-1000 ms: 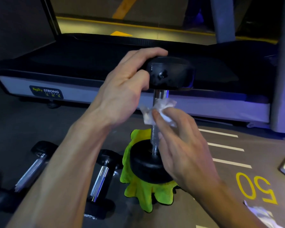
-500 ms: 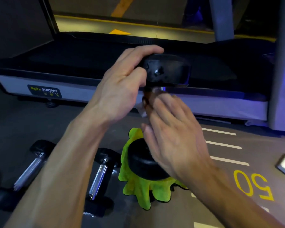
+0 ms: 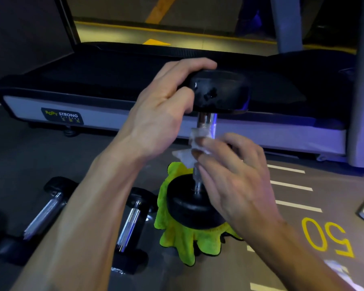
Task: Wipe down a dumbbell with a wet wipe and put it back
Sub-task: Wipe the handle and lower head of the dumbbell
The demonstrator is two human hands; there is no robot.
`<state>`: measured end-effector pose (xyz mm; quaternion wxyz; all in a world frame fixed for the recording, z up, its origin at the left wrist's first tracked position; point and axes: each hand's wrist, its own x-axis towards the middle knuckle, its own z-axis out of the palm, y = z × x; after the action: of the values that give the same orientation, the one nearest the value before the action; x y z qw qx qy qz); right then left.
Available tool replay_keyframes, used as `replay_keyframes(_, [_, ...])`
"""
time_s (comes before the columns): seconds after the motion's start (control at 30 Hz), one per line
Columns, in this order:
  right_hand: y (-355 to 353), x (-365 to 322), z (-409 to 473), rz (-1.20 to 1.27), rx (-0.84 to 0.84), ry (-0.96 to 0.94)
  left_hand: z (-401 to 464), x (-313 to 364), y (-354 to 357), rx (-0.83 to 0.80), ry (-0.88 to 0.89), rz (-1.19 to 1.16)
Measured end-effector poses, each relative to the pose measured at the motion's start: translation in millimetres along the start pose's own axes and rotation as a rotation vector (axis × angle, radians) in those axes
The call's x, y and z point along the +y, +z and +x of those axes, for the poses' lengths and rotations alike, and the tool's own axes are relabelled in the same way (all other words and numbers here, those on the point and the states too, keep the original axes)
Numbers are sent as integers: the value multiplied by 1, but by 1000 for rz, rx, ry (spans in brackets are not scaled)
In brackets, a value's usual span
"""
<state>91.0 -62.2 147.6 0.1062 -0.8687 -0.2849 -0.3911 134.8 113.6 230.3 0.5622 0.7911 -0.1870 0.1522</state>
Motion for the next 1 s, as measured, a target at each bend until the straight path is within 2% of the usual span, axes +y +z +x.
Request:
replay_keyframes(0.13, [-1, 9, 5, 48, 84, 87, -1, 0, -1, 4, 6, -4])
replay_keyframes(0.27, [3, 13, 8, 355, 147, 320, 0, -1, 0, 6, 10, -10])
replay_keyframes(0.33, [5, 10, 8, 433, 158, 359, -1, -2, 0, 6, 8, -4])
replay_keyframes(0.53, [9, 9, 26, 360, 292, 314, 0, -2, 0, 6, 6, 1])
replay_keyframes(0.63, [16, 7, 10, 397, 173, 284, 1, -4, -1, 13, 7, 5])
replay_keyframes(0.73, [15, 8, -1, 357, 75, 172, 2, -4, -1, 15, 6, -2])
replay_keyframes(0.8, [14, 12, 9, 321, 101, 157, 2, -4, 0, 14, 13, 1])
replay_keyframes(0.9, [17, 11, 22, 295, 171, 238, 3, -4, 2, 7, 13, 12])
replay_keyframes(1.0, [21, 3, 6, 339, 113, 208, 4, -4, 1, 16, 6, -7])
